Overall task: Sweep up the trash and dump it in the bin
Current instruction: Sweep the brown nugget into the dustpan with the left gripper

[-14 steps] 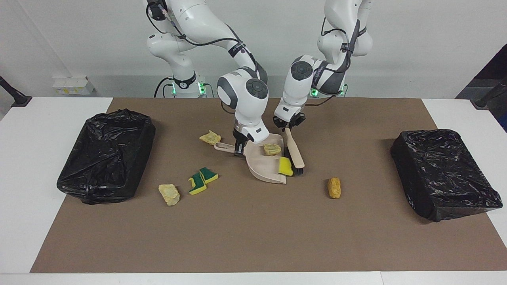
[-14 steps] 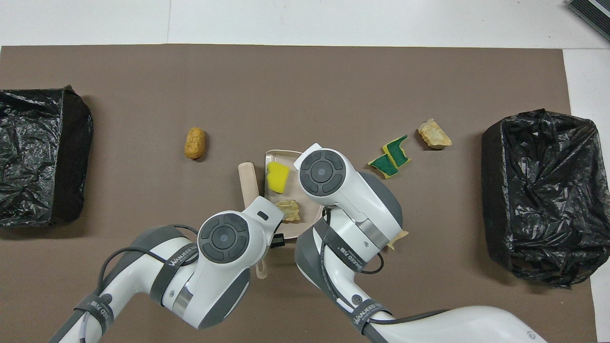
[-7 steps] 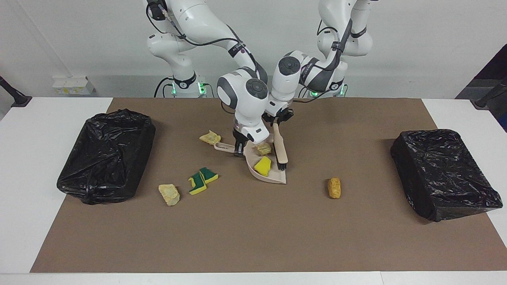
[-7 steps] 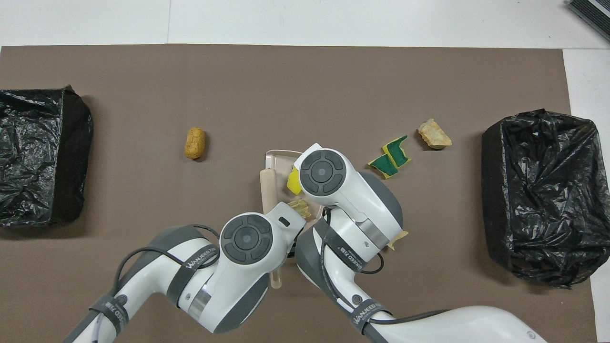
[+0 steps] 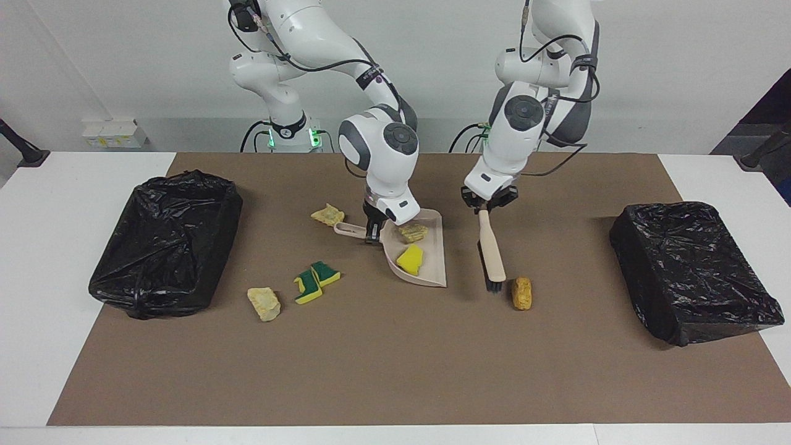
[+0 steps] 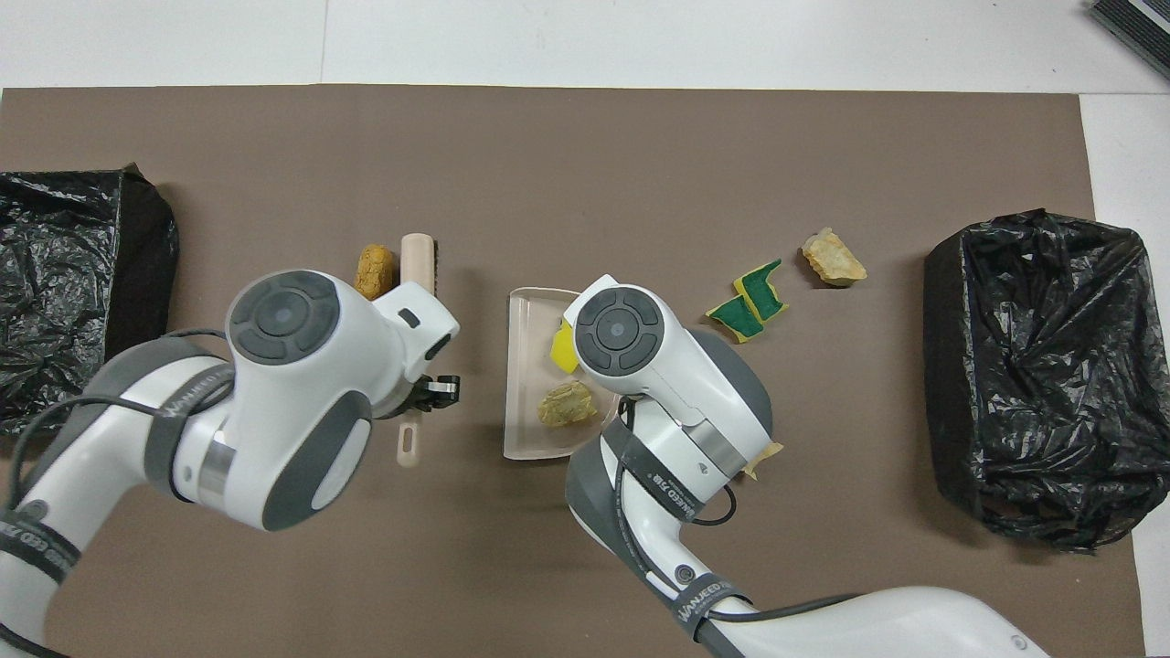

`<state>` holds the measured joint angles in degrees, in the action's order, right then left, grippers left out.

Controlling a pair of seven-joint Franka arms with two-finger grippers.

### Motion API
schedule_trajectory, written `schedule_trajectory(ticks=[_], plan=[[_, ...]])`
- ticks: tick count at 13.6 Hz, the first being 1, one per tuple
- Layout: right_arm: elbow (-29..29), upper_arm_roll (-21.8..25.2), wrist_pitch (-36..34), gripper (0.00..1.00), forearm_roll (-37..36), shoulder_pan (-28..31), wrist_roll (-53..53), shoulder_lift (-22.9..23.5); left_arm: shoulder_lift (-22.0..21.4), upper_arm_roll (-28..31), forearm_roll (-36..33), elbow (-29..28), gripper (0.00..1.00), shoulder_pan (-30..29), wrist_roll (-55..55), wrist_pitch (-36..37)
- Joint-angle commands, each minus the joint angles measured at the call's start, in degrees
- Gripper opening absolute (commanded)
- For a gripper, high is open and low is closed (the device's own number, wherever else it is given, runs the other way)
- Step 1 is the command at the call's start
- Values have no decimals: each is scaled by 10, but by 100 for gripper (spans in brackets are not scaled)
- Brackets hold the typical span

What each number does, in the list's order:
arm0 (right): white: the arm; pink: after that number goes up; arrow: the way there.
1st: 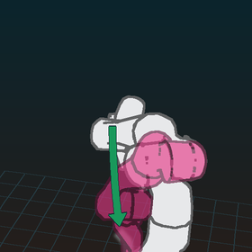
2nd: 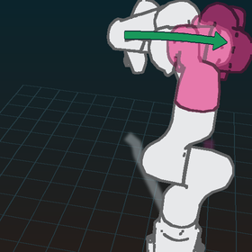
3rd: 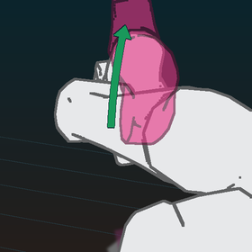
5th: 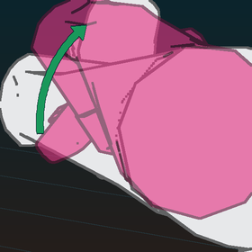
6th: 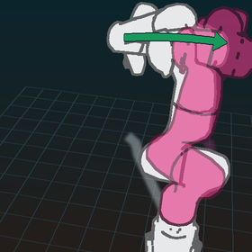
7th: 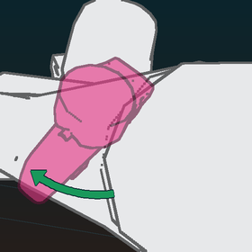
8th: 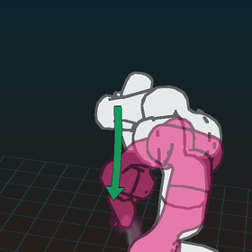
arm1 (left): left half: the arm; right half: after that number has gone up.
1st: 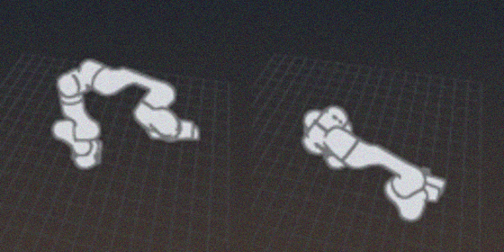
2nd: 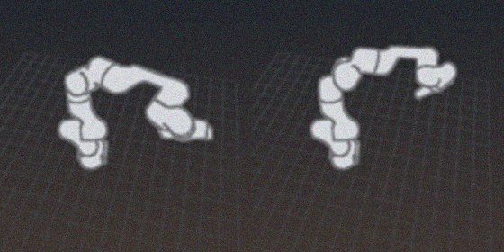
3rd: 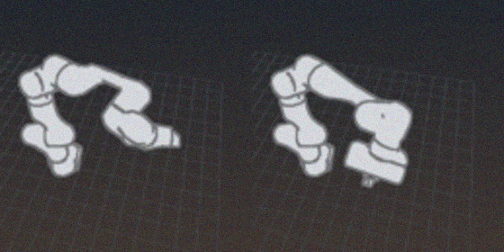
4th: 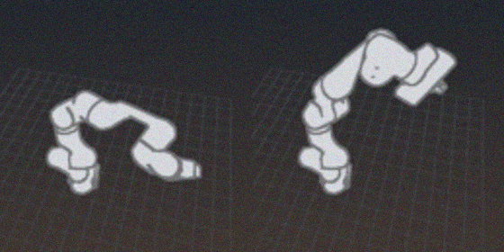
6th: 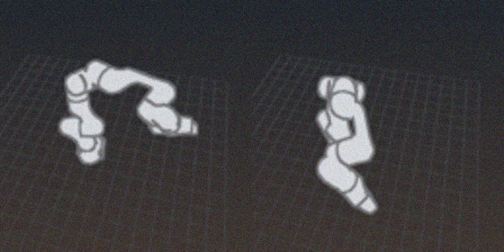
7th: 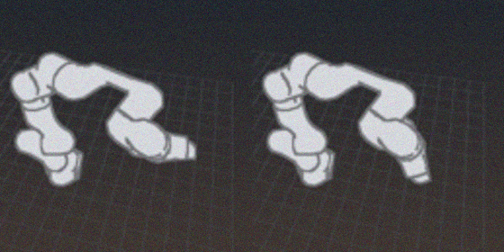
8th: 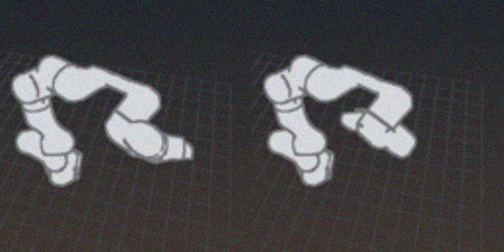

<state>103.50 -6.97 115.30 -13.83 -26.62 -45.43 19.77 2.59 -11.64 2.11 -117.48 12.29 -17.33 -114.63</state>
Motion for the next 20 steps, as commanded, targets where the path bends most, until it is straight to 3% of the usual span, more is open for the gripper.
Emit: schedule_trajectory(ticks=[1, 5, 7, 11, 15, 20], plan=[[3, -4, -8, 0, -15, 7, 17, -4, 29, 56, -19, 44, 0, 4, 94, 8], [3, -4, -7, 0, -15, 7, 17, -4, 64, 146, -43, 84, 0, 3, 275, -3], [3, -4, -7, 0, -15, 6, 17, -4, 83, 158, -84, 87, 0, -8, 348, -11], [3, -4, -8, 0, -14, 6, 18, -4, 91, 156, -98, 61, 0, -3, 354, -7], [3, -4, -7, 0, -14, 7, 18, -4, 70, 103, -97, 26, 0, 2, 346, 26], [3, -4, -7, 0, -14, 6, 18, -4, 39, -22, -90, -12, 0, 3, 139, 52]])
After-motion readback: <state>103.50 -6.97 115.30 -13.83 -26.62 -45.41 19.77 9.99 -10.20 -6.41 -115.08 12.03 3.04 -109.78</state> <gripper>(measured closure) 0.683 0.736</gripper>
